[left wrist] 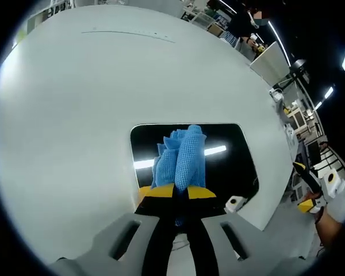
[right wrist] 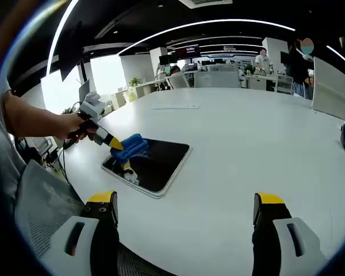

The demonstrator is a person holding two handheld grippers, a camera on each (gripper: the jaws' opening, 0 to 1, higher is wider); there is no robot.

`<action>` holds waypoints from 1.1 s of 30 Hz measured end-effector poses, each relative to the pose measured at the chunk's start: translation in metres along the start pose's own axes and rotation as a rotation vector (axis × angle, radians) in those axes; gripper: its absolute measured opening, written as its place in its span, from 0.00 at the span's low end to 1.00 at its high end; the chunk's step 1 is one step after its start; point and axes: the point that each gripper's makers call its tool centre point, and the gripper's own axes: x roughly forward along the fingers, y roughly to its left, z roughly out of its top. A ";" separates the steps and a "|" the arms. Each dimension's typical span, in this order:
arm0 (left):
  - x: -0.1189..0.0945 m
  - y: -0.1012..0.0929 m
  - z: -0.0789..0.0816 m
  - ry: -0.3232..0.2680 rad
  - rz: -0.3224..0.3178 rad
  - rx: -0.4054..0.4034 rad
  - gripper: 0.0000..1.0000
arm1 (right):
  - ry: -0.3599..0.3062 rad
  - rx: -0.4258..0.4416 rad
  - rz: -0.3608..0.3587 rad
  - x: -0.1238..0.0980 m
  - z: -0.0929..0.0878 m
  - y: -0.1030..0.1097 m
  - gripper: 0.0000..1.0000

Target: Wipe the mirror surface with the cleaning cloth until all visible marks leave the cleaned area.

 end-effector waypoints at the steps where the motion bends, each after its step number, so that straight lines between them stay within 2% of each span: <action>1: 0.000 0.001 0.000 -0.001 0.001 0.000 0.03 | -0.001 0.000 -0.001 0.000 0.000 0.000 0.97; 24: -0.019 0.033 -0.003 -0.026 0.051 -0.046 0.03 | -0.005 -0.002 -0.009 0.000 0.001 -0.002 0.97; 33: -0.019 0.030 -0.003 -0.032 0.059 -0.008 0.04 | -0.007 -0.002 -0.009 -0.001 0.002 -0.001 0.97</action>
